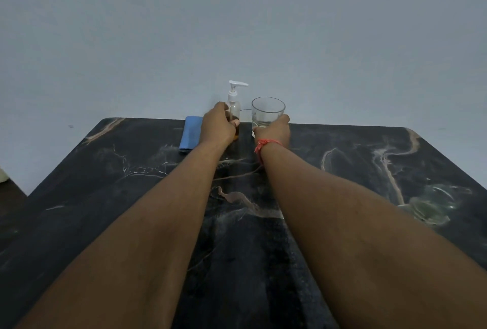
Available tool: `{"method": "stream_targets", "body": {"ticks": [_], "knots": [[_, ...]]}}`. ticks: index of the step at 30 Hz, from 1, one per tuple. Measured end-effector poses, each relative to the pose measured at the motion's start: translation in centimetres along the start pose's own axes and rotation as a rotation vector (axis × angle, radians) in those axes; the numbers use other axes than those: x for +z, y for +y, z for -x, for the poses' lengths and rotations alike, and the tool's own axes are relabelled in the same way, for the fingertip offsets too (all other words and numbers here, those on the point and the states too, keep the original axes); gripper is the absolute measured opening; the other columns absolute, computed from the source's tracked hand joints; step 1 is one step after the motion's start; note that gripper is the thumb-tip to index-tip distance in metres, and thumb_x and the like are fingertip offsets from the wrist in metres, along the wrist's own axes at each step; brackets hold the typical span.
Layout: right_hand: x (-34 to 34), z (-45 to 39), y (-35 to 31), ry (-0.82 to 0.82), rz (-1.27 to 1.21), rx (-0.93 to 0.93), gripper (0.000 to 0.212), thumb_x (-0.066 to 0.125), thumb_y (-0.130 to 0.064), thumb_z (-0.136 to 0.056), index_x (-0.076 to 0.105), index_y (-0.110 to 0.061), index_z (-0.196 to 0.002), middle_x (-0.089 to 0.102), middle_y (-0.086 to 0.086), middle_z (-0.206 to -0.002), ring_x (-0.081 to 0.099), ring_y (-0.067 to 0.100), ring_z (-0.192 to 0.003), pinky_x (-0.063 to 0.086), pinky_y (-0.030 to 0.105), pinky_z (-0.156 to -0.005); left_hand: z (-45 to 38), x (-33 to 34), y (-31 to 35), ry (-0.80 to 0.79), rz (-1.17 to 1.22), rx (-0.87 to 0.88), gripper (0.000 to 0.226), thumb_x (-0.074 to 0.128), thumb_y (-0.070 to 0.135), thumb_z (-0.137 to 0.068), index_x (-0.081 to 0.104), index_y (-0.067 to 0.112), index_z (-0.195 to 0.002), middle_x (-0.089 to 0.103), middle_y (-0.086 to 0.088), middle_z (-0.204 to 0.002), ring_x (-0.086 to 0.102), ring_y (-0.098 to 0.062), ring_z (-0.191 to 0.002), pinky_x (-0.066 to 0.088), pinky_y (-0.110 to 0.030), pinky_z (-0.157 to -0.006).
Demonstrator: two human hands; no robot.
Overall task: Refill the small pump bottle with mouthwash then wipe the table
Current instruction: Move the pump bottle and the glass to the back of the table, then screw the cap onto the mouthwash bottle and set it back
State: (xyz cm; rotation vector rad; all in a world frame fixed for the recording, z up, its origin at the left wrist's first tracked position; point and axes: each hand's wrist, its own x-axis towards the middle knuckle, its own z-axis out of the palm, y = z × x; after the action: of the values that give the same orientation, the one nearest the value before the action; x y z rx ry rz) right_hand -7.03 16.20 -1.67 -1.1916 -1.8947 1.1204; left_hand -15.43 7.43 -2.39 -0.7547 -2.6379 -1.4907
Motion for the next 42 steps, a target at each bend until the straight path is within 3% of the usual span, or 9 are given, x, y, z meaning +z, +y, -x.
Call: {"method": "stream_targets", "body": {"ticks": [6, 11, 18, 22, 25, 28, 30, 34, 42], "knots": [[0.3, -0.7, -0.9, -0.031, -0.017, 0.028, 0.067, 0.077, -0.013, -0.081, 0.038, -0.006, -0.135, 0.054, 0.015, -0.137, 0.053, 0.035, -0.125, 0.048, 0.042, -0.1, -1.2, 0.2, -0.2, -0.007, 0.0, -0.014, 0.031, 0.069, 0.016, -0.094, 0.054, 0.014, -0.122, 0.064, -0.006, -0.123, 0.051, -0.014, -0.099, 0.038, -0.029, -0.081], [0.6, -1.0, -0.6, -0.045, -0.007, 0.021, 0.066, 0.075, -0.013, -0.083, 0.037, -0.006, -0.136, 0.053, 0.014, -0.138, 0.052, 0.034, -0.125, 0.047, 0.042, -0.099, -2.0, 0.4, -0.7, -0.011, 0.015, -0.015, 0.032, 0.068, 0.015, -0.095, 0.053, 0.017, -0.123, 0.063, -0.005, -0.126, 0.049, -0.012, -0.098, 0.038, -0.026, -0.079], [0.8, -1.2, -0.7, -0.034, 0.009, 0.07, 0.072, 0.07, -0.01, -0.086, 0.027, 0.0, -0.143, 0.042, 0.018, -0.147, 0.045, 0.034, -0.133, 0.043, 0.041, -0.107, -2.5, 0.3, -0.2, -0.039, 0.023, -0.034, 0.049, 0.067, 0.012, -0.095, 0.047, 0.011, -0.139, 0.057, -0.01, -0.14, 0.056, -0.024, -0.119, 0.04, -0.028, -0.086], [0.3, 0.1, -0.5, -0.017, 0.03, 0.033, 0.081, 0.072, -0.011, -0.085, 0.021, 0.0, -0.147, 0.032, 0.017, -0.154, 0.034, 0.032, -0.142, 0.035, 0.042, -0.114, -1.0, -0.8, 0.4, -0.04, -0.001, -0.05, 0.061, 0.064, 0.022, -0.098, 0.034, 0.014, -0.151, 0.049, -0.01, -0.15, 0.048, -0.031, -0.135, 0.041, -0.037, -0.101], [-0.8, 2.5, -0.4, -0.063, 0.069, -0.066, 0.082, 0.072, -0.017, -0.086, 0.02, -0.003, -0.149, 0.03, 0.014, -0.156, 0.031, 0.031, -0.143, 0.035, 0.045, -0.114, 1.8, -2.6, 0.7, -0.035, -0.017, -0.013, 0.065, 0.058, 0.032, -0.102, 0.027, 0.017, -0.156, 0.043, -0.009, -0.156, 0.042, -0.031, -0.14, 0.036, -0.034, -0.102], [-2.8, 6.3, 0.5, -0.146, 0.157, -0.197, 0.075, 0.069, -0.021, -0.088, 0.026, -0.007, -0.147, 0.035, 0.013, -0.152, 0.037, 0.03, -0.14, 0.038, 0.045, -0.112, 6.2, -4.3, 0.8, -0.032, -0.091, 0.07, 0.062, 0.055, 0.038, -0.102, 0.031, 0.015, -0.155, 0.042, -0.012, -0.156, 0.037, -0.033, -0.143, 0.033, -0.043, -0.111], [-4.5, 8.9, 1.5, -0.228, 0.251, -0.294, 0.067, 0.067, -0.022, -0.089, 0.031, -0.007, -0.143, 0.038, 0.013, -0.149, 0.042, 0.03, -0.135, 0.04, 0.042, -0.109, 9.7, -5.3, 0.7, -0.056, -0.168, 0.095, 0.064, 0.051, 0.042, -0.103, 0.03, 0.014, -0.156, 0.037, -0.012, -0.159, 0.031, -0.033, -0.148, 0.022, -0.05, -0.119], [-8.7, 13.9, 3.5, -0.397, 0.432, -0.443, 0.071, 0.065, -0.03, -0.091, 0.029, -0.007, -0.147, 0.03, 0.012, -0.157, 0.029, 0.028, -0.144, 0.03, 0.041, -0.117, 16.9, -7.0, 0.1, -0.124, -0.37, 0.156, 0.064, 0.047, 0.047, -0.103, 0.029, 0.018, -0.157, 0.026, -0.005, -0.166, 0.015, -0.024, -0.154, 0.002, -0.056, -0.122], [-18.4, 23.0, 6.0, -0.444, 0.367, -0.597, 0.051, 0.065, -0.037, -0.089, 0.046, -0.02, -0.133, 0.053, 0.001, -0.137, 0.053, 0.02, -0.123, 0.046, 0.037, -0.098, 28.2, -8.1, 2.4, -0.098, -0.388, 0.177, 0.052, 0.05, 0.045, -0.101, 0.045, 0.02, -0.147, 0.044, -0.002, -0.156, 0.026, -0.023, -0.151, 0.007, -0.056, -0.122]]}}
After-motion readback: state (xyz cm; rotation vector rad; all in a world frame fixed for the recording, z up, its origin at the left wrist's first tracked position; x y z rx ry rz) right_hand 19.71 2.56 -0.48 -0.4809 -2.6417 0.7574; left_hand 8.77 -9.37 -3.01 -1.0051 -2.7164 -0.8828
